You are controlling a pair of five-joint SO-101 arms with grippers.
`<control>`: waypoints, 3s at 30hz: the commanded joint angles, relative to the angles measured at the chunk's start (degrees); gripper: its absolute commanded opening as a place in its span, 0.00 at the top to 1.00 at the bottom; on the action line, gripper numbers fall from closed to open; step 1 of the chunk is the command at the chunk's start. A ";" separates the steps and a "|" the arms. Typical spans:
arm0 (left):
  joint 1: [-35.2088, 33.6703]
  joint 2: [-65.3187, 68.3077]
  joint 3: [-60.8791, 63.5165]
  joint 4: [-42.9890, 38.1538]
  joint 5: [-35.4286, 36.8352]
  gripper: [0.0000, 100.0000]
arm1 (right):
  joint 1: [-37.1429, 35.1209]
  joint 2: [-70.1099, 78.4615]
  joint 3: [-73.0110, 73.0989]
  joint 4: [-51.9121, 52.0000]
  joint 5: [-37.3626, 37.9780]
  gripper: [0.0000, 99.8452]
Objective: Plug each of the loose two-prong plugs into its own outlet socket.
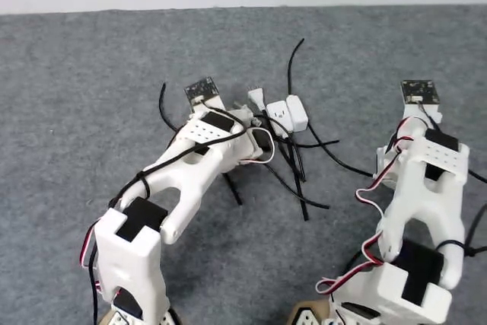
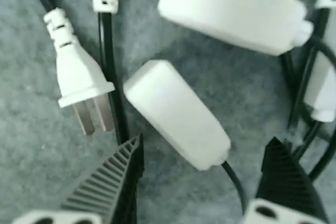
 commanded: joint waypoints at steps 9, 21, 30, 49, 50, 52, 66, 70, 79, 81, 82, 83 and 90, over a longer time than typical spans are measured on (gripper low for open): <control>0.35 -0.53 -1.71 -9.67 -5.19 0.84 | -0.31 0.04 -3.16 -0.84 0.62 0.78; 0.70 -0.53 -1.63 -12.13 -17.67 0.97 | -0.31 0.04 -3.16 -0.84 0.70 0.78; -3.34 -4.22 -2.86 -9.67 -17.49 0.97 | -0.40 0.13 -3.08 -0.84 0.70 0.78; -8.09 1.14 -5.76 -10.46 -1.93 0.61 | -0.40 0.66 -3.16 -1.27 0.70 0.78; -8.53 1.05 -5.76 -10.46 -1.93 0.61 | -0.48 1.45 -3.34 -1.27 0.70 0.78; -8.70 1.23 -5.76 -10.46 -1.93 0.61 | -0.57 3.03 -3.52 -1.63 0.70 0.78; -5.27 -1.58 -3.65 -5.63 -2.11 0.61 | 0.48 5.58 -6.95 -2.51 0.26 0.78; -5.63 -4.57 -1.45 -5.89 -2.20 0.61 | 0.84 5.58 -7.82 -2.42 0.26 0.78; -9.23 -0.35 -1.63 -7.38 -1.93 0.70 | 1.27 5.58 -8.00 -1.45 0.26 0.78; -9.23 1.05 -3.21 -7.30 -2.20 0.78 | 1.27 5.58 -8.26 -1.19 0.26 0.78; -9.23 1.85 -4.18 -7.30 -2.29 0.81 | 1.27 5.58 -8.35 -1.19 0.26 0.78; -9.32 2.46 -5.05 -7.30 -2.29 0.82 | 1.27 5.58 -8.44 -1.19 0.26 0.78; -8.79 5.89 -9.89 -7.21 -5.01 0.78 | 2.15 5.58 -8.53 -1.19 0.35 0.78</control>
